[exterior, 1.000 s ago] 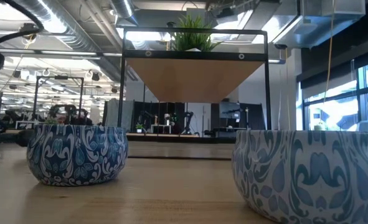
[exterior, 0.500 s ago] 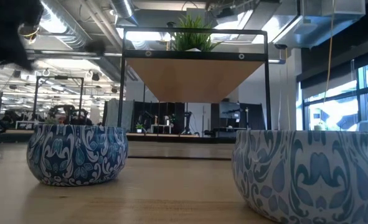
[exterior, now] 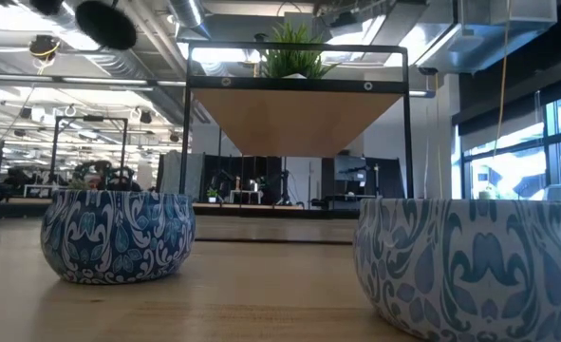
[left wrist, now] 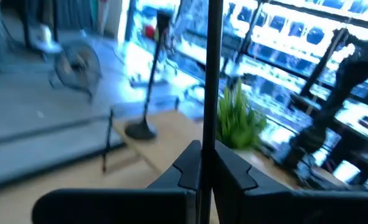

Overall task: Pick & Place candle stick holders
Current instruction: Put the left candle holder on the shelf

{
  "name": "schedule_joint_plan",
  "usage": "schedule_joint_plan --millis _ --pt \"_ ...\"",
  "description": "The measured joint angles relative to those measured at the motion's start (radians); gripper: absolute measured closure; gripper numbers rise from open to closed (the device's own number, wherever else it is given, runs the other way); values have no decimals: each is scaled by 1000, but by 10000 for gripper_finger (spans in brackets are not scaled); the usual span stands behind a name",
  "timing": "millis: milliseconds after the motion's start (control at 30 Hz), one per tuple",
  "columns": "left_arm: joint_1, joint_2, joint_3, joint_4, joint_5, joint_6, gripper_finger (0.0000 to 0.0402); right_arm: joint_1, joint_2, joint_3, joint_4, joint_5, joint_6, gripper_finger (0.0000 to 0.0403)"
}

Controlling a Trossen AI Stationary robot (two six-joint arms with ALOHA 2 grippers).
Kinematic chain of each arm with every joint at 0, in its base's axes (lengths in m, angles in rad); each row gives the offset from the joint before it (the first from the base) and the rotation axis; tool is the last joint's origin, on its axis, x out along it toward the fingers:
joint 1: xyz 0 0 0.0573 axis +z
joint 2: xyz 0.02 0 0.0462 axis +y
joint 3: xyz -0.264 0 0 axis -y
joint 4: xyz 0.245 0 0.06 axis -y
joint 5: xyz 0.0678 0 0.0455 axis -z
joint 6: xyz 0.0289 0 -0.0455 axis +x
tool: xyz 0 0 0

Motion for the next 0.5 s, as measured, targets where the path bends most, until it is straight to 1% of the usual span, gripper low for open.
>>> schedule_joint_plan --millis 100,167,233,300,367,500 --pt "78 -8 3 225 18 315 385 0 0 0 1 13 -7 231" --pt "137 -7 3 359 92 489 387 0 0 0 10 14 -18 231" --pt "212 -4 3 470 225 629 390 0 0 0 23 14 -29 231" --pt "297 6 3 557 378 724 390 0 0 0 29 14 -36 231" --pt "377 16 3 604 515 774 390 0 0 0 41 14 -52 231" --pt "534 33 1 635 778 828 390 0 0 0 52 14 -60 231"
